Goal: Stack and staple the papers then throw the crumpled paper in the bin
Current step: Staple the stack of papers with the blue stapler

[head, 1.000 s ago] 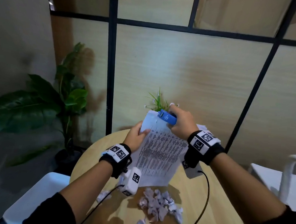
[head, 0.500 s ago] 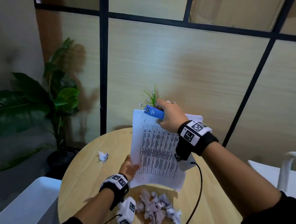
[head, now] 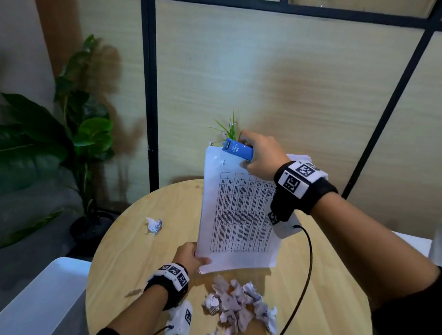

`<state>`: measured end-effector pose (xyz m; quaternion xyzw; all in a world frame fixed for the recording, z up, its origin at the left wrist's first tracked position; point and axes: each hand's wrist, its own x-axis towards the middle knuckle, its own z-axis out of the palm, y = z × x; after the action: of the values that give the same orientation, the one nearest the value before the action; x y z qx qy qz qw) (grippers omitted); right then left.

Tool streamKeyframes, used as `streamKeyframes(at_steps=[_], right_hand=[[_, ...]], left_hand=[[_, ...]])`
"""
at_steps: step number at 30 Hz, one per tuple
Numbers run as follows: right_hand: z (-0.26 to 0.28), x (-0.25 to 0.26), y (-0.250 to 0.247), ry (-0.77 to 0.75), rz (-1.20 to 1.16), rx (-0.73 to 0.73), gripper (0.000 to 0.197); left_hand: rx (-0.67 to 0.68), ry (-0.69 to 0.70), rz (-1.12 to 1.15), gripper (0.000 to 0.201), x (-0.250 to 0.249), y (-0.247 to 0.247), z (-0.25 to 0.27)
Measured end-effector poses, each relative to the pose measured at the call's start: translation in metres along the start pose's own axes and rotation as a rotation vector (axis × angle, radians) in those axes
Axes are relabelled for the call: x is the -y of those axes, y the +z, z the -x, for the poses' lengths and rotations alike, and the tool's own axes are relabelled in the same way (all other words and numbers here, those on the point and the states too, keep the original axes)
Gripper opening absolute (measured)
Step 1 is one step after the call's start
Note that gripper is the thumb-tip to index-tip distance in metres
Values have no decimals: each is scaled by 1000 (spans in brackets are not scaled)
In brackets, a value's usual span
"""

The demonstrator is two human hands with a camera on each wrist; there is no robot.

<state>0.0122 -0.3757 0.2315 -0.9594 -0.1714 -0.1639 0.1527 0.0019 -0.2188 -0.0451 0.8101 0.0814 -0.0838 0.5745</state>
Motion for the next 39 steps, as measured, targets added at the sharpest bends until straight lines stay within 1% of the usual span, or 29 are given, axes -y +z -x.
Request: streamKeyframes(at_steps=[2, 3, 4, 5, 6, 7, 8, 10, 11, 12, 13, 14, 15, 17, 18, 20, 21, 22, 23, 25, 27, 28, 30, 31, 34, 35, 36, 39], right_hand=[[0, 1, 2, -11, -1, -2, 29], [1, 2, 3, -19, 3, -4, 30], [1, 3, 5, -29, 8, -2, 31], [3, 4, 7, -37, 16, 3, 31], [4, 5, 8, -44, 23, 8, 30], [5, 5, 10, -50, 28, 10, 29], [7, 5, 12, -55, 27, 13, 28], [10, 4, 15, -62, 21, 26, 27], [12, 4, 17, -63, 21, 35, 27], [13, 3, 19, -63, 23, 40, 26], [15, 3, 21, -63, 28, 42, 26], [16, 3, 24, -63, 30, 42, 25], [18, 3, 26, -63, 26, 43, 25], [20, 3, 30, -68, 4, 46, 24], [21, 3, 31, -70, -9, 44, 24], [24, 1, 30, -71, -18, 15, 24], [26, -2, 29, -64, -31, -12, 26], [29, -7, 26, -47, -69, -53, 30], [34, -15, 24, -23, -129, -112, 36], [47, -36, 18, 36, -289, -256, 55], [68, -58, 15, 122, -515, -348, 70], [78, -68, 16, 177, -646, -358, 73], [97, -87, 26, 255, -853, -312, 73], [105, -95, 34, 277, -913, -284, 76], [113, -107, 57, 352, -1039, -229, 86], [113, -106, 63, 376, -1052, -214, 84], [111, -105, 69, 407, -1056, -202, 76], [103, -97, 82, 473, -1109, -220, 47]], left_hand=[[-17, -22, -61, 29, -1, -1, 0], [-22, -30, -109, 21, -1, -1, 1], [-20, -25, -98, 12, -2, -1, 2], [0, -18, -148, 9, -2, -1, 4], [14, 5, -216, 11, -3, -2, 7], [34, 25, -283, 20, -6, -4, 9], [57, 54, -261, 31, -8, -7, 11], [117, 98, -72, 58, -20, -16, 19], [108, 136, -23, 74, -31, -21, 24], [68, 196, -12, 88, -46, -26, 27], [30, 265, 7, 96, -63, -31, 31], [-3, 342, 76, 96, -82, -35, 35], [-27, 406, 158, 94, -100, -38, 38], [-64, 478, 281, 84, -128, -41, 40], [-85, 491, 294, 74, -135, -42, 41], [-133, 496, 289, 45, -138, -43, 41], [-151, 488, 294, 35, -135, -44, 41], [-168, 473, 303, 30, -132, -45, 41], [-174, 466, 319, 27, -129, -47, 40], [-169, 470, 329, 26, -125, -52, 39], [-147, 478, 324, 30, -124, -57, 37], [-133, 483, 322, 30, -125, -60, 37], [-106, 494, 314, 23, -127, -63, 38], [-96, 496, 318, 21, -128, -64, 38], [-39, 496, 378, 24, -130, -66, 42], [-23, 499, 388, 25, -129, -66, 43], [-12, 502, 389, 25, -129, -66, 45], [-24, 508, 415, 28, -133, -64, 46]])
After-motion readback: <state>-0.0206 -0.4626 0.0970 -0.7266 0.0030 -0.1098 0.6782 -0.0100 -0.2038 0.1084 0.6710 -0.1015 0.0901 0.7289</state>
